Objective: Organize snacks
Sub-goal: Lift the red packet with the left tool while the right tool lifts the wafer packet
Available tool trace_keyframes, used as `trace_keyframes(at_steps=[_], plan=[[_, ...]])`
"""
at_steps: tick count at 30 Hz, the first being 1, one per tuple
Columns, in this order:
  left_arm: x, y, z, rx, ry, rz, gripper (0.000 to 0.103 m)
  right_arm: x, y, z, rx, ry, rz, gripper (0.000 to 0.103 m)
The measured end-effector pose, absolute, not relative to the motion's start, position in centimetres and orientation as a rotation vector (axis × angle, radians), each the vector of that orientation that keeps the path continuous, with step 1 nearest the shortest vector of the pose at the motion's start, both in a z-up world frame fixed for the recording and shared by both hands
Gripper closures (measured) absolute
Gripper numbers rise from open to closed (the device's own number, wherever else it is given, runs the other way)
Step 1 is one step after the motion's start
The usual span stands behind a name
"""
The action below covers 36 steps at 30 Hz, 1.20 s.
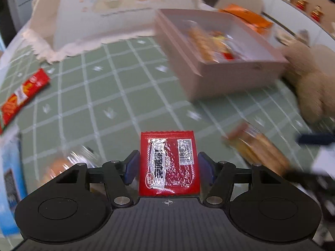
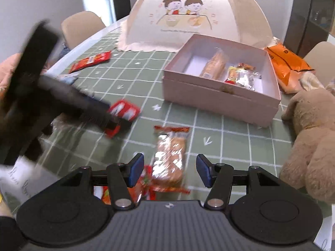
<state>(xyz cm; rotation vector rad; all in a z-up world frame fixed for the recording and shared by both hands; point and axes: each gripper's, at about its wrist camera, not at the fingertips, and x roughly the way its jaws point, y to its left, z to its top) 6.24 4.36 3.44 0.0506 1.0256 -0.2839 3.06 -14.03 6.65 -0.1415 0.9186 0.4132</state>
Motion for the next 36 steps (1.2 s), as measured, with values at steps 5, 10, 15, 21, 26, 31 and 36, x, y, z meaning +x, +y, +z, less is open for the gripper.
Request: trace_keyframes(at_steps=[5,10,15,21,26,31,36], plan=[[4.1,3.2,3.7,0.034,1.057,-0.305,0.037,5.7,-13.3,4.9,-0.113,0.985,0.392,0.050],[4.3,3.9,4.0,-0.029,1.107,-0.304,0.037,6.8,-13.3,3.7,-0.089,1.031,0.391,0.066],[4.0,3.7,4.0,-0.017,1.122,-0.298,0.037,6.0,-13.5,4.3,-0.115,1.014,0.393,0.067],[4.2,4.1,4.0,-0.036,1.135,-0.325,0.037,5.9,-15.2,4.1,-0.128,1.020,0.325,0.067],[3.3,3.8,3.9,0.026,1.088,-0.359,0.037,5.7,-16.4,3.4,-0.096,1.043,0.300,0.061],[2.7,2.6,3.9,0.105,1.061,-0.328,0.037,5.8,-16.0,3.1,-0.101,1.039,0.287,0.058],[2.2,1.2,3.6,0.213,1.051,-0.319,0.034,6.9,-15.2,3.0,-0.131,1.007,0.265,0.067]])
